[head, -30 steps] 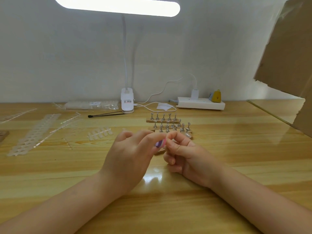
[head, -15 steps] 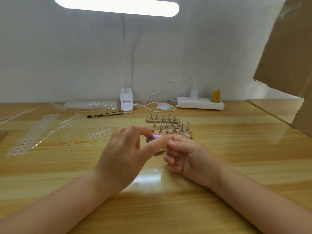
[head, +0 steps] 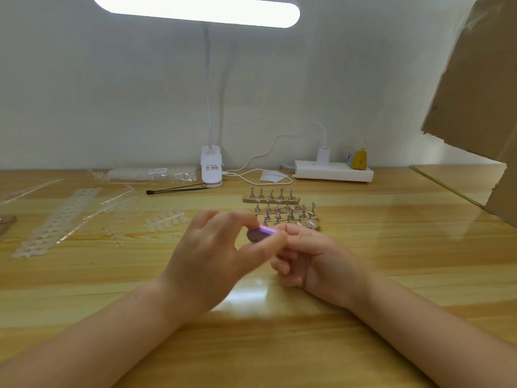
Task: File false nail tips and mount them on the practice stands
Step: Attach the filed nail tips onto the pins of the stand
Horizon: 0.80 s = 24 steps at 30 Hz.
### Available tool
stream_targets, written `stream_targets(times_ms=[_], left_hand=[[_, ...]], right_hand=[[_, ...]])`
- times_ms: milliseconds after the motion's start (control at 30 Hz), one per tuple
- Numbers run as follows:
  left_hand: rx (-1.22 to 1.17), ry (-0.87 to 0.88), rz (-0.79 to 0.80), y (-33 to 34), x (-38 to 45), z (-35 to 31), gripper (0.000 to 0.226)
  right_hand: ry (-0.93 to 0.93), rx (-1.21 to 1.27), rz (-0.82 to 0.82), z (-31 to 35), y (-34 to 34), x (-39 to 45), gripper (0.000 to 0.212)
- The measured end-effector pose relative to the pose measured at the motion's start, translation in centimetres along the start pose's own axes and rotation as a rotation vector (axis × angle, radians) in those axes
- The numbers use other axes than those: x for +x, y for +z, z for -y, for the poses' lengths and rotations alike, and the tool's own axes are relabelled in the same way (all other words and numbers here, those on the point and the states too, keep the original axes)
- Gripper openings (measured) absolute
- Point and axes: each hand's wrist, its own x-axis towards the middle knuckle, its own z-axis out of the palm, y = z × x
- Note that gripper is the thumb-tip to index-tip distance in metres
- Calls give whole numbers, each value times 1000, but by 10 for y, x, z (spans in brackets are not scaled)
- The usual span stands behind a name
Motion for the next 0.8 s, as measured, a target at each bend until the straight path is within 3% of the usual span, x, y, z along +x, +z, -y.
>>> stream_targets(times_ms=[100, 233, 400, 467, 567, 700, 800], left_hand=[[-11, -105, 7, -3, -1, 10, 40], [-76, 67, -54, 3, -3, -5, 41], [-21, -60, -26, 3, -4, 8, 46], [-53, -36, -64, 2, -4, 7, 52], [-97, 41, -94, 3, -2, -4, 43], [-25, -68, -22, 1, -1, 3, 36], [-61, -62, -96, 2, -2, 6, 51]], right_hand=[[-5, 44, -28, 0, -1, 1, 2], [-8, -8, 24, -2, 1, 0, 7], [0, 44, -1, 1, -2, -1, 4], [-3, 34, 6, 0, -1, 0, 3], [-4, 10, 34, -1, 0, -1, 9], [-12, 41, 9, 2, -1, -1, 1], [-5, 25, 9, 0, -1, 0, 8]])
